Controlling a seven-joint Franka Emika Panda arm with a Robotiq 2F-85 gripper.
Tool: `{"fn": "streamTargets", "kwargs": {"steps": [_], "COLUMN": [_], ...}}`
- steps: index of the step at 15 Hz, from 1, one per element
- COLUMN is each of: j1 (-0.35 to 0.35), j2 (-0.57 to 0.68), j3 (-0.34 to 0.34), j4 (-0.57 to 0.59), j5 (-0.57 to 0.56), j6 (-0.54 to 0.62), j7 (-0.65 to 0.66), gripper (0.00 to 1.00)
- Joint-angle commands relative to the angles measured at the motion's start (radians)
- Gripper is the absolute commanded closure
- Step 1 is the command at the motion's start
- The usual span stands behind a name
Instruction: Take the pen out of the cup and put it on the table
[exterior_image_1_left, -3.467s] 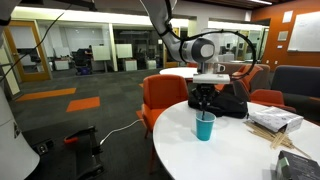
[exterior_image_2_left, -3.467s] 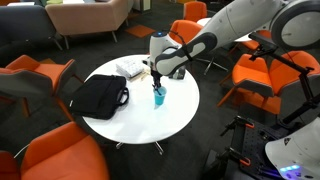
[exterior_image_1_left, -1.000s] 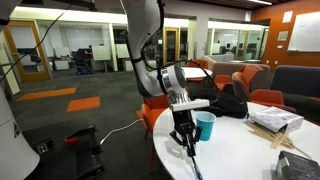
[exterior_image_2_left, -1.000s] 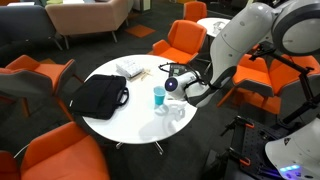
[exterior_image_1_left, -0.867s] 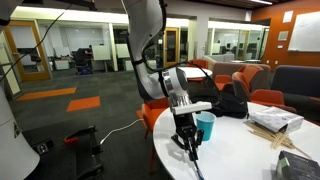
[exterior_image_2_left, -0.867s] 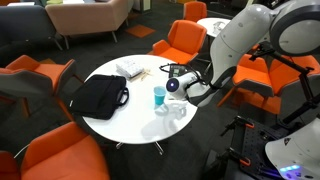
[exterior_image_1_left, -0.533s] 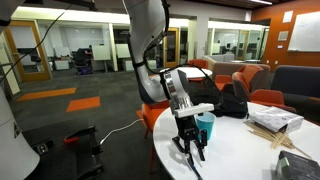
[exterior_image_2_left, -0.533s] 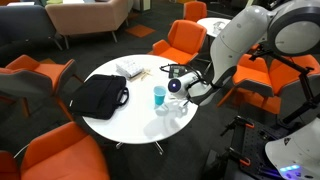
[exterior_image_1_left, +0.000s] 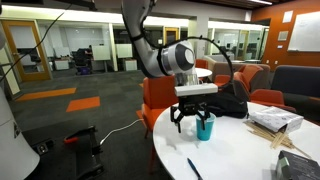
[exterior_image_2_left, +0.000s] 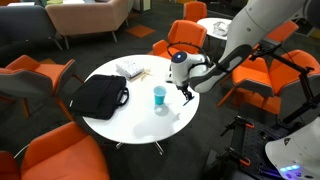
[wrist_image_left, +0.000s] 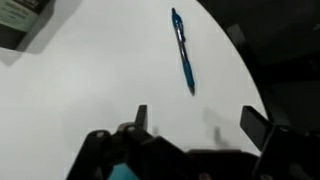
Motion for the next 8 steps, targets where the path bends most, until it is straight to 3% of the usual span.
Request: {"fn": "streamTargets", "kwargs": {"steps": [1, 6, 8], "j1": [-0.073, -0.063, -0.04], "j2": [-0.168, -0.315, -0.339], "j3": [0.063, 0.069, 0.054], "j4": [-0.096, -0.135, -0.146], "j5": [0.28, 0.666, 0.743], "j6": [0.012, 0.052, 0.081], "j7": [-0.139, -0.191, -0.192], "gripper": [0.0, 0.0, 0.0]}}
